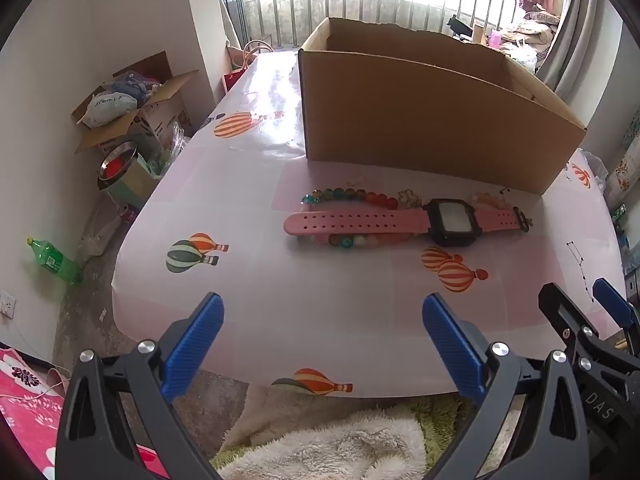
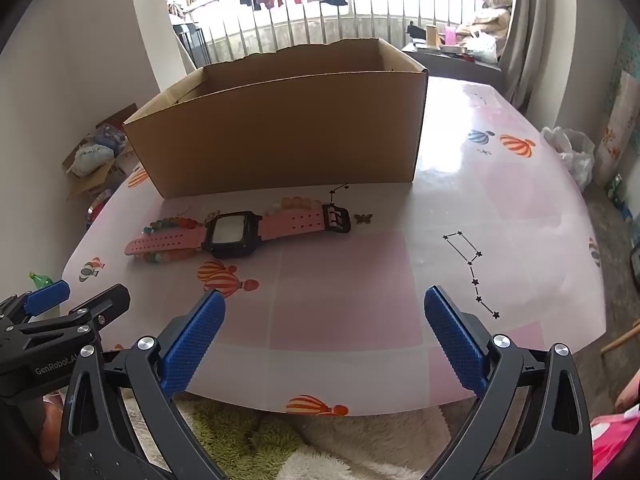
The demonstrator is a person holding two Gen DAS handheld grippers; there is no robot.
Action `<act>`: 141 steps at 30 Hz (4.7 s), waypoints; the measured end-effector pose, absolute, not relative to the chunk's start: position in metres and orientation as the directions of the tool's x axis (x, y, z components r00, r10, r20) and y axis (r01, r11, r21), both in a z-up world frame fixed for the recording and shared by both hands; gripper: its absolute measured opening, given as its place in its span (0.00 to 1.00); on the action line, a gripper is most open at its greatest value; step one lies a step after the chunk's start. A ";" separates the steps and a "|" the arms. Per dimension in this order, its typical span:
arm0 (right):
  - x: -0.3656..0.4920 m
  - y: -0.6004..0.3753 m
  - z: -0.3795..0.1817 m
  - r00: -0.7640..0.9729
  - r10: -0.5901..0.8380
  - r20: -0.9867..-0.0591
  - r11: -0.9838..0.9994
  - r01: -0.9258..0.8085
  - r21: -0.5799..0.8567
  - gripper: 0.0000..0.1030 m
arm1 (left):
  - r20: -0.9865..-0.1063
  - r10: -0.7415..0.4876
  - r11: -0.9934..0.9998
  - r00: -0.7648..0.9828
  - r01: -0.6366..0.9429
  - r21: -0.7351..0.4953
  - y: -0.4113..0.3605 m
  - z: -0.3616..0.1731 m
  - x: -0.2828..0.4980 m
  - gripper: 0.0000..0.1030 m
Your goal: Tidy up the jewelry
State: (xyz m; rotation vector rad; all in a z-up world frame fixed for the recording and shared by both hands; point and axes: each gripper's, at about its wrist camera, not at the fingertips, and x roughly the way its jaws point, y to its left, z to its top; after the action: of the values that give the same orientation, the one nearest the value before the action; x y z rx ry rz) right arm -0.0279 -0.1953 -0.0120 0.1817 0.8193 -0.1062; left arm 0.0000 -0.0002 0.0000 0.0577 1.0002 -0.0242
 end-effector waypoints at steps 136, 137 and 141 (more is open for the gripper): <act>0.059 -0.150 -0.035 0.435 0.367 -0.822 0.697 -0.714 -0.066 0.75 | -0.838 -0.149 0.963 0.525 0.271 -0.001 0.023 -0.047 0.024 0.95; 0.060 -0.148 -0.039 0.421 0.352 -0.836 0.688 -0.722 -0.073 0.75 | -0.829 -0.167 0.962 0.534 0.272 -0.019 0.024 -0.045 0.024 0.95; 0.061 -0.147 -0.045 0.404 0.320 -0.857 0.671 -0.735 -0.096 0.72 | -0.792 -0.208 0.962 0.574 0.266 -0.060 0.026 -0.037 0.025 0.89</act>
State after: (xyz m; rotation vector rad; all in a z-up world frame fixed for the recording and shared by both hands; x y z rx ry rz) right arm 0.0608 -0.1468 -0.0450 -0.5097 0.9346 0.7038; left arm 0.0250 0.0258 -0.0374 0.0682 0.9182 -0.2775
